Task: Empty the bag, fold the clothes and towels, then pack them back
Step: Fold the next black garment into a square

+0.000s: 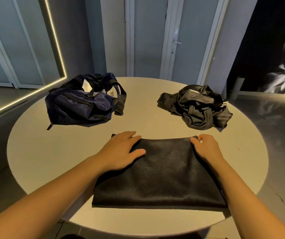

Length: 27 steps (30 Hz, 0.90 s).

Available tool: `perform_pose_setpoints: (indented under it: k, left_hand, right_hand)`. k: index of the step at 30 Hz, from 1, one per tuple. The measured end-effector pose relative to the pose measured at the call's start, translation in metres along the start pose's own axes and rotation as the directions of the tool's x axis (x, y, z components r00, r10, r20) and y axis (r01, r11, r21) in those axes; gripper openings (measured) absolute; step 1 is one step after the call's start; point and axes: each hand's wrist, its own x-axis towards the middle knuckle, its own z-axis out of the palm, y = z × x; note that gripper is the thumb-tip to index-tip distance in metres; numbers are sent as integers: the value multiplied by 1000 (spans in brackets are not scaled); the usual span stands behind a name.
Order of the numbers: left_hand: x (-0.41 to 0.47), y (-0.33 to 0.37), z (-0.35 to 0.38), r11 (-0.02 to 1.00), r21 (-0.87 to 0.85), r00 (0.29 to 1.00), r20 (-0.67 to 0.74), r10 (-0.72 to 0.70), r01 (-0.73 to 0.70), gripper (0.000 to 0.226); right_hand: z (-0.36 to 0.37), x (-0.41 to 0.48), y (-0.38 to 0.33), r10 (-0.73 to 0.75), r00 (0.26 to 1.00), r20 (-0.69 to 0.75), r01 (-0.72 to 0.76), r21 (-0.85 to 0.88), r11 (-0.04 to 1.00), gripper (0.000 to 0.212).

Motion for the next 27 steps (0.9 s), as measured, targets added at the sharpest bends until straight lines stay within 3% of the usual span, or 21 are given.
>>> perform_pose_setpoints:
  k: [2,4,7,10,13,15,17,22,27]
  left_hand:
    - [-2,-3,8,997,78,992,124,-22,12,81]
    - [-5,-6,14,995,90,986,160,-49,35,82]
    - [-8,0,21,991,99,987,125,-97,85,82]
    - [-9,8,27,984,99,985,72,-156,149,87]
    - [-9,12,30,974,96,976,44,-213,208,100]
    - [-12,12,31,966,94,970,23,-244,241,98]
    - [-17,12,31,953,95,957,-4,-290,289,90]
    - [-22,11,32,926,89,930,-16,-368,368,79]
    - [-40,-11,24,968,26,968,16,-252,251,58]
  right_hand:
    - [0,0,0,-1,1000,-7,1,-11,1000,39]
    - [-2,3,2,2,1000,-16,-3,-37,999,36]
    - [-12,5,-1,-23,999,-39,16,-161,987,22]
    - [-22,-13,-22,-162,982,-92,123,-336,934,15]
    - [-13,-50,-47,-345,935,81,354,-268,896,38]
    - [-1,-70,-48,-338,880,333,431,-264,863,58]
    - [7,-76,-33,-281,850,445,454,-350,820,69]
    - [7,-71,-13,-302,851,430,468,-357,809,73]
    - [-4,-66,-5,-340,860,381,460,-289,839,66]
